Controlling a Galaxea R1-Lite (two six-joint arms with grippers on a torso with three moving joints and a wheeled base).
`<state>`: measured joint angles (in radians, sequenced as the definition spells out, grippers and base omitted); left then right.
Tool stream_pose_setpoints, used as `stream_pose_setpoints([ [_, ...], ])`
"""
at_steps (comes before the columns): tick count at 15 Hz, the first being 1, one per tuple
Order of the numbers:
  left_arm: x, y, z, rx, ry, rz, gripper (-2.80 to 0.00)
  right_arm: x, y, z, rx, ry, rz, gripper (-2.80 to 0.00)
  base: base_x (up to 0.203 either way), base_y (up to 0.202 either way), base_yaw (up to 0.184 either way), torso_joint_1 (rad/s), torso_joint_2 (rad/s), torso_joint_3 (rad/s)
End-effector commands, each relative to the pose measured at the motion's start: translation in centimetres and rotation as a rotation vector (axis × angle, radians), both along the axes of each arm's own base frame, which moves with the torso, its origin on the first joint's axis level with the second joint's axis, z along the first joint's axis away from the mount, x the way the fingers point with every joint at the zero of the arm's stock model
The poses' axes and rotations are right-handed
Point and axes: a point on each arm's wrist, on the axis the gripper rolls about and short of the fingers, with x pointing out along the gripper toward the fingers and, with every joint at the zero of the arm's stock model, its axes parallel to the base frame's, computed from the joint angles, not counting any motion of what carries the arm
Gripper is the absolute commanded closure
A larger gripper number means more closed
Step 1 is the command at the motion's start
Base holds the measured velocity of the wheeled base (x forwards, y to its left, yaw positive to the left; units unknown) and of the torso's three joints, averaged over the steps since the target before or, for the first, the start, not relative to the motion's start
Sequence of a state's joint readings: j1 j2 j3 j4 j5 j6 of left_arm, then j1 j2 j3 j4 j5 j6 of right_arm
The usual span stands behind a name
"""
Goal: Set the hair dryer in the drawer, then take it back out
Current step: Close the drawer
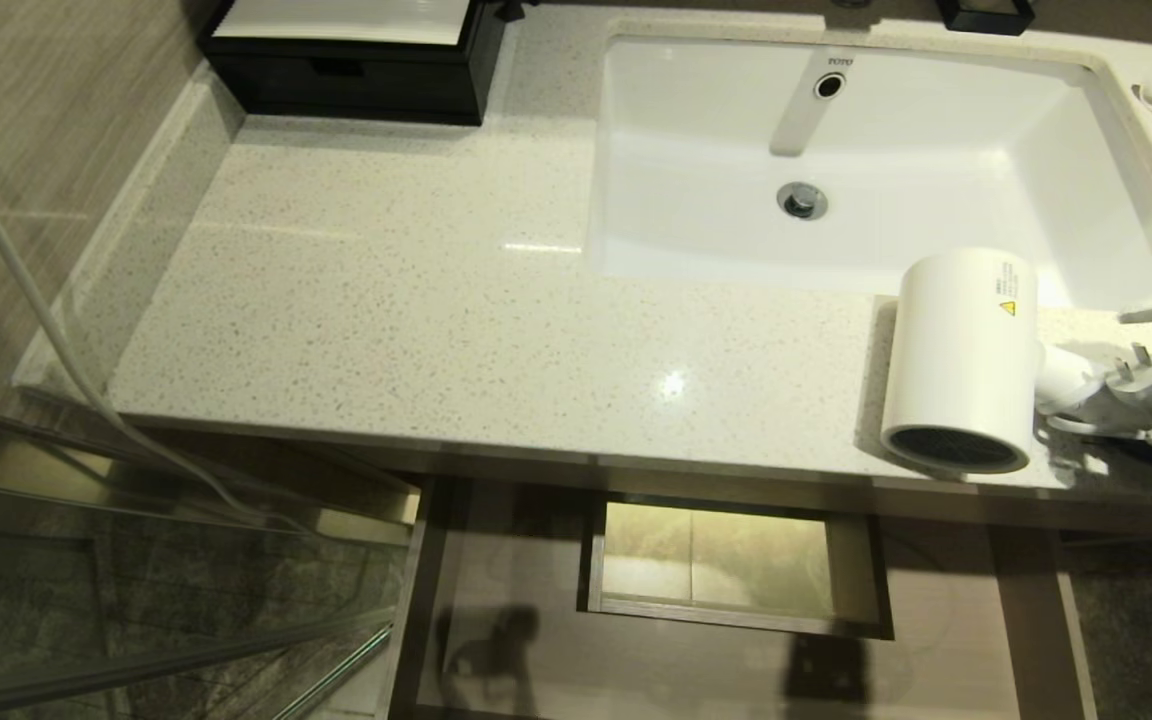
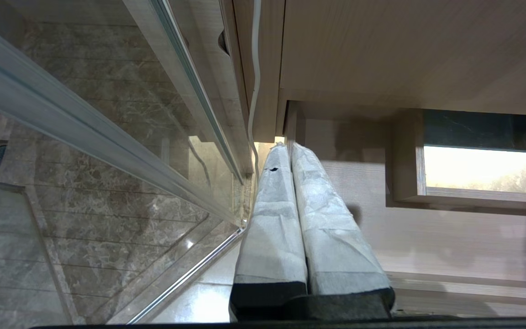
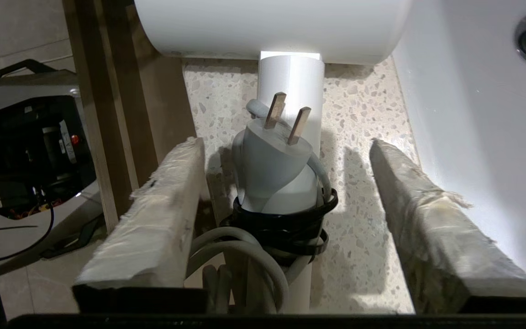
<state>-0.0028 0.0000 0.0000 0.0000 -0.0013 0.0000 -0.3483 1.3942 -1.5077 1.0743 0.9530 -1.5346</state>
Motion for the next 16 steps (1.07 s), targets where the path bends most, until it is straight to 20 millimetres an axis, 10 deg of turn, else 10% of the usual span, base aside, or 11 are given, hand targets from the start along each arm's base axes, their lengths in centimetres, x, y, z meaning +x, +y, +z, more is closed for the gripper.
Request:
stream_pose_setpoints([
  [1, 0.0, 0.0, 0.0, 0.000, 0.002, -0.001, 0.00, -2.6, 0.6, 1.3, 0.024, -0.030, -0.069, 0.00, 0.000, 0.000, 0.000, 0.000, 0.00, 0.000],
  [11, 0.0, 0.0, 0.0, 0.000, 0.002, 0.001, 0.00, -8.8, 2.2, 5.6, 0.119, -0.157, -0.718, 0.00, 0.000, 0.000, 0.000, 0.000, 0.00, 0.000],
  [16, 0.0, 0.0, 0.0, 0.000, 0.002, -0.001, 0.00, -11.5, 3.2, 4.2, 0.104, -0.211, -0.778, 0.00, 0.000, 0.000, 0.000, 0.000, 0.00, 0.000],
])
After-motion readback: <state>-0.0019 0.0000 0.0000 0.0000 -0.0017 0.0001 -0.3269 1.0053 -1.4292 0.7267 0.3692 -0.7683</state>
